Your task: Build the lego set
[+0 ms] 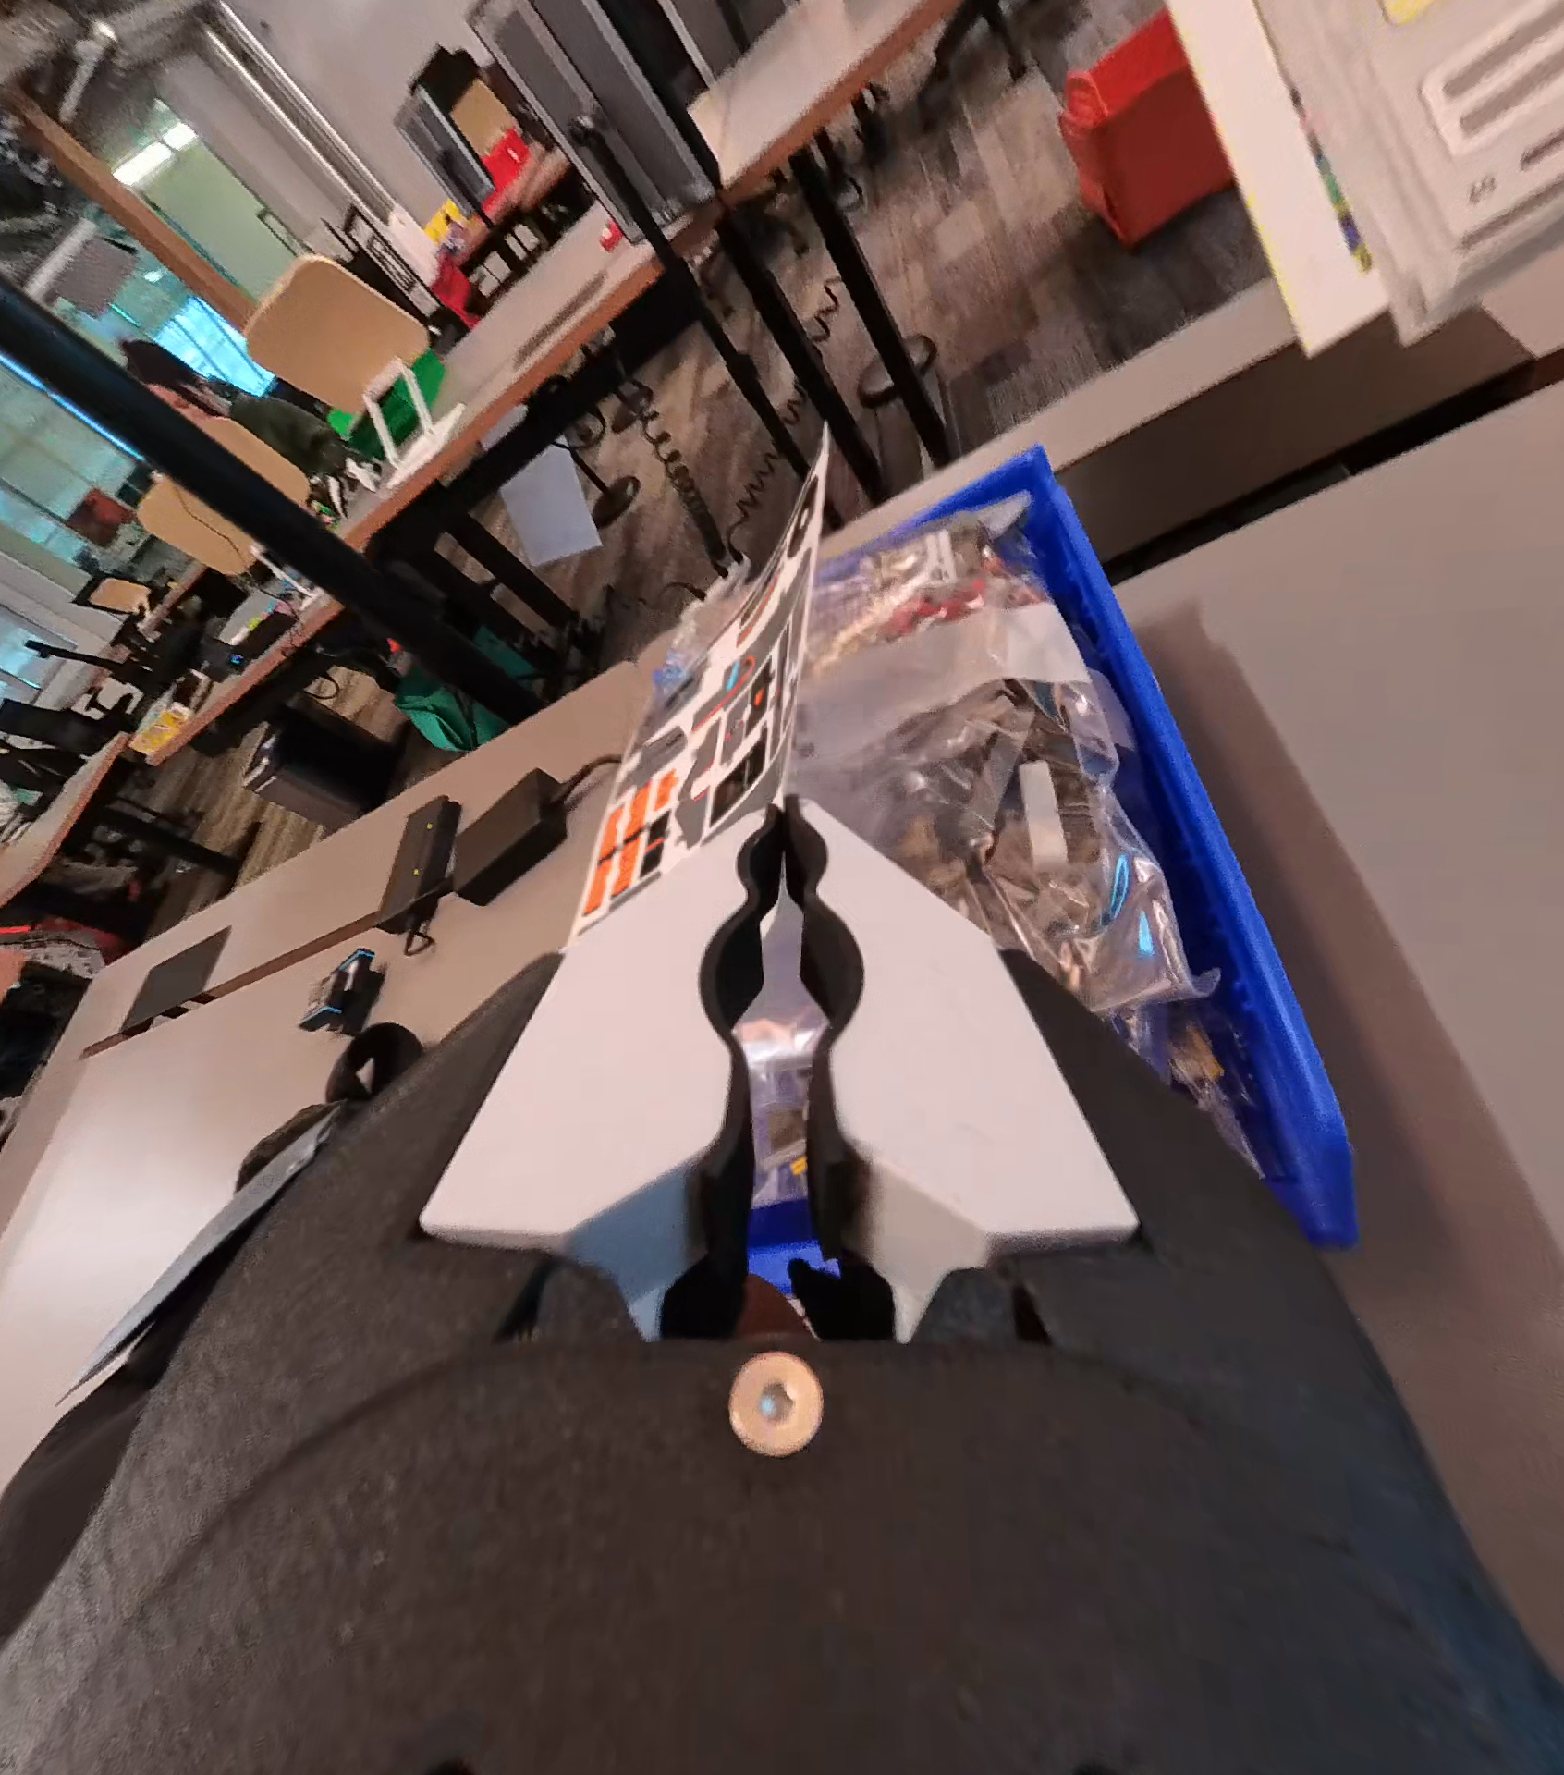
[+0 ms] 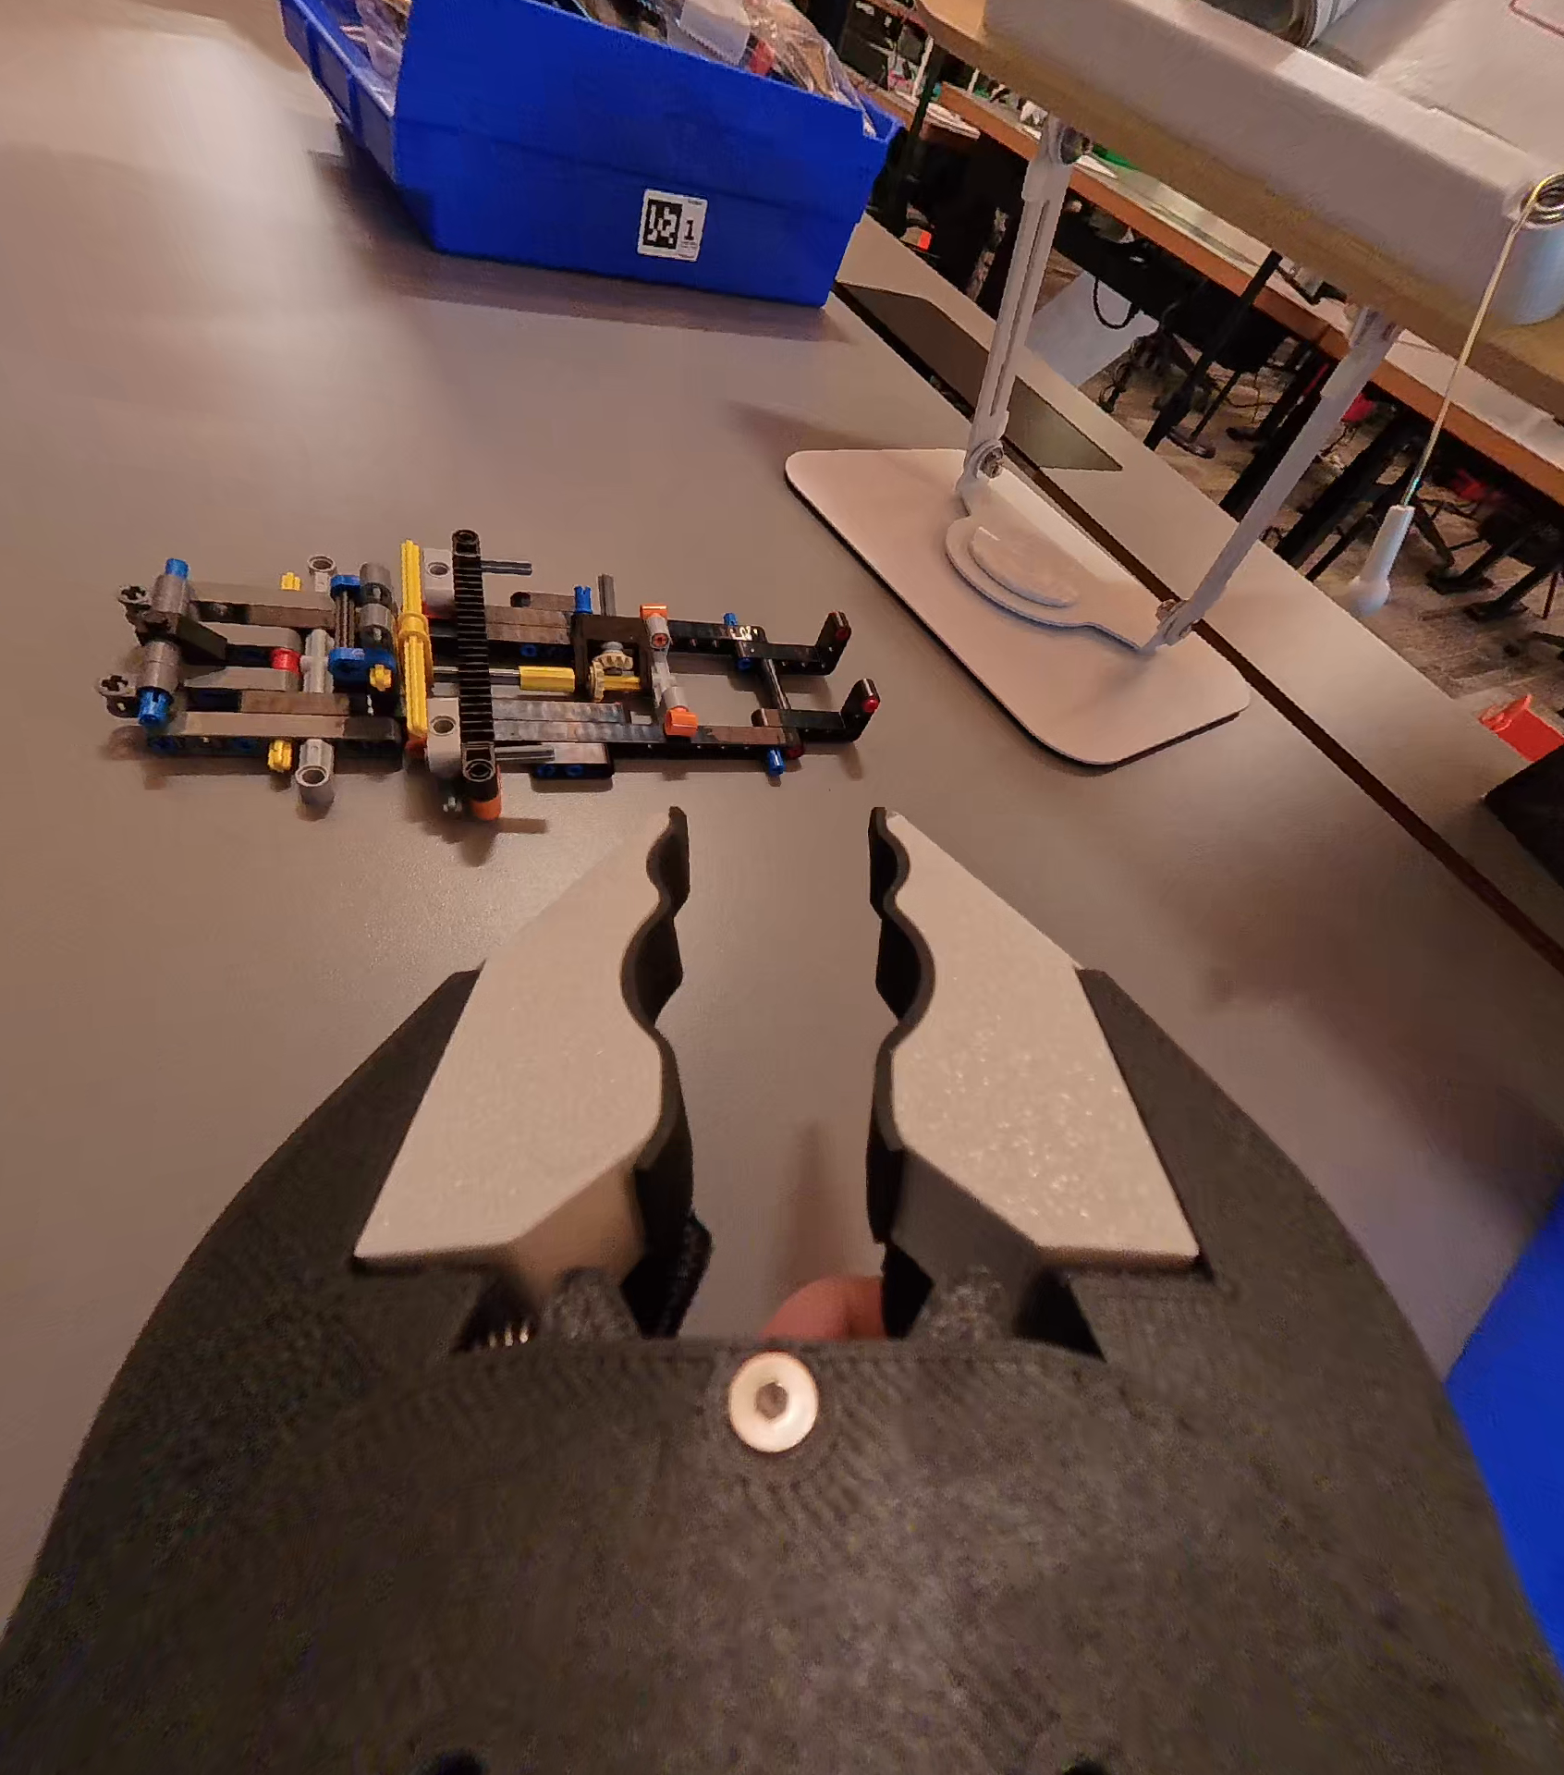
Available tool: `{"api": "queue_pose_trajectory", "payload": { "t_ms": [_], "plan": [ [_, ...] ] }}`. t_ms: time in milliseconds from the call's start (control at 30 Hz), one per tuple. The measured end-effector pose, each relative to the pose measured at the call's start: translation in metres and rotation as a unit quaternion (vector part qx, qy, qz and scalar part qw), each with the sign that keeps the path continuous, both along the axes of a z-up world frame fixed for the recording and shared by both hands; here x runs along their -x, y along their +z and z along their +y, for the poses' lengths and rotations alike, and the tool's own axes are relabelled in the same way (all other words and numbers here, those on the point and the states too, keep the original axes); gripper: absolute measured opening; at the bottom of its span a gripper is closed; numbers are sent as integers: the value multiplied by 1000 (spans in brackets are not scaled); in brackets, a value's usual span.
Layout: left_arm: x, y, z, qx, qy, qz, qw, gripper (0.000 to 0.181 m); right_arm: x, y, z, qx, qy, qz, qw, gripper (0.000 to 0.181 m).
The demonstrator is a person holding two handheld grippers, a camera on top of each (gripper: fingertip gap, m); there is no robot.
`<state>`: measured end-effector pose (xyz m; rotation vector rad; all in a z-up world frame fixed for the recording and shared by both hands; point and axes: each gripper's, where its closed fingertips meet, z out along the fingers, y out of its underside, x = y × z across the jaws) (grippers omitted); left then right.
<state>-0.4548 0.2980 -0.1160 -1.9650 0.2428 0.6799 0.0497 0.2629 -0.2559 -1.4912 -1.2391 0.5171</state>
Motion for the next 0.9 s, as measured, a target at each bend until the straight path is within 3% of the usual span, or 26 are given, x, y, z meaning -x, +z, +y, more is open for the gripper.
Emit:
{"api": "queue_pose_trajectory", "payload": {
  "t_ms": [133,300,533,667,833,900],
  "plan": [
    [4,29,-22,-45,17,9,999,0,0,0,-1,-1,2,-2,1000,35],
    [37,62,-78,-99,74,24,992,0,-1,0,-1,-2,1,-1,1000,34],
    [101,50,-152,-88,159,84,980,0,0,-2,0,-4,-2,-8,1000,34],
    [119,13,-172,-38,169,111,979,0,0,-4,0,-8,-6,-16,1000,34],
    [120,-75,-187,37,137,99,985,0,1,-7,1,-12,-7,-25,1000,34],
    [111,-111,-187,68,85,99,989,0,2,-8,0,-13,-6,-30,999,34]
  ]
}}
